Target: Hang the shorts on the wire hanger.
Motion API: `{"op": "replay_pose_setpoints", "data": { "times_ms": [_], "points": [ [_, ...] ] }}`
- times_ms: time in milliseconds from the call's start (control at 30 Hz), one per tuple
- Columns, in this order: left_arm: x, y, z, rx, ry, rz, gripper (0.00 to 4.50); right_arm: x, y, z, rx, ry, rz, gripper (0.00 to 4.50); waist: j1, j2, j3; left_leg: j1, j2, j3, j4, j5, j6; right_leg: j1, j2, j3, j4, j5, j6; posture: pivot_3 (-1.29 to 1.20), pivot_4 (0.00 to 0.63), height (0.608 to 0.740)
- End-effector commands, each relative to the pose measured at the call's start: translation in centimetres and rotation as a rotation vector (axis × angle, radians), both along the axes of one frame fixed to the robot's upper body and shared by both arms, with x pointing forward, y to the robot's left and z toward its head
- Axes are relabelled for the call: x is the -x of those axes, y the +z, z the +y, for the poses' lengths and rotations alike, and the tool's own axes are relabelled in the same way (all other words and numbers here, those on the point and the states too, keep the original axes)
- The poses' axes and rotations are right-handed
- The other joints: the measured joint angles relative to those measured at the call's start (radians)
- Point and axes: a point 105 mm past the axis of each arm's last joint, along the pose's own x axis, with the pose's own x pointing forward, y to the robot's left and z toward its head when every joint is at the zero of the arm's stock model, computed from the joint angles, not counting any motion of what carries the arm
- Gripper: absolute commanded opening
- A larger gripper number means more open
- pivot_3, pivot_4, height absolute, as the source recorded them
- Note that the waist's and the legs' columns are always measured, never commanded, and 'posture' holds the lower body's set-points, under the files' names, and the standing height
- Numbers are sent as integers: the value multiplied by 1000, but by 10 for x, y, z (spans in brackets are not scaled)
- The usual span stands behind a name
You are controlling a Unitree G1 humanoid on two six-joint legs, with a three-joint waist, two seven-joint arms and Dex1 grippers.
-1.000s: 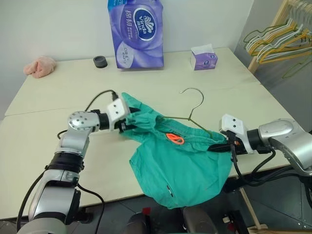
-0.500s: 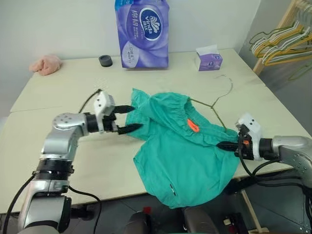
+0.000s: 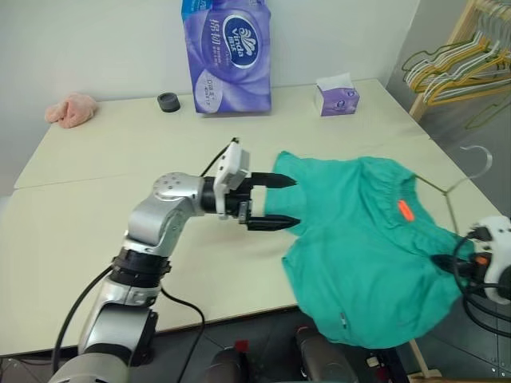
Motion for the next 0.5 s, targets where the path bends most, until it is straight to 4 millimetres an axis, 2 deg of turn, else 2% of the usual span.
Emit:
{"op": "replay_pose_setpoints", "data": {
  "times_ms": [33,133,300,500],
  "points": [
    [6,8,-21,-6,-46,-81,4472,14,20,-44,113,-189,-50,0,-1,1,0,0,0,1,0,0,0,0,1,0,0,0,0,-406,174,740],
    [12,14,-37,19,-86,-107,4472,23,31,-70,184,-288,-65,0,-8,3,1,1,-1,3,0,-1,1,0,2,2,-1,-3,4,-412,182,740],
    [13,26,-64,42,-87,-176,4472,27,72,-110,337,-429,-152,0,-25,5,4,0,-2,7,0,-1,2,0,3,5,-2,-3,6,-426,199,740],
    [17,34,-75,52,-95,-240,4472,10,119,-128,418,-484,-281,0,-59,6,9,2,-1,15,-1,-6,11,2,6,19,-2,-8,13,-422,207,740]
  ]
}}
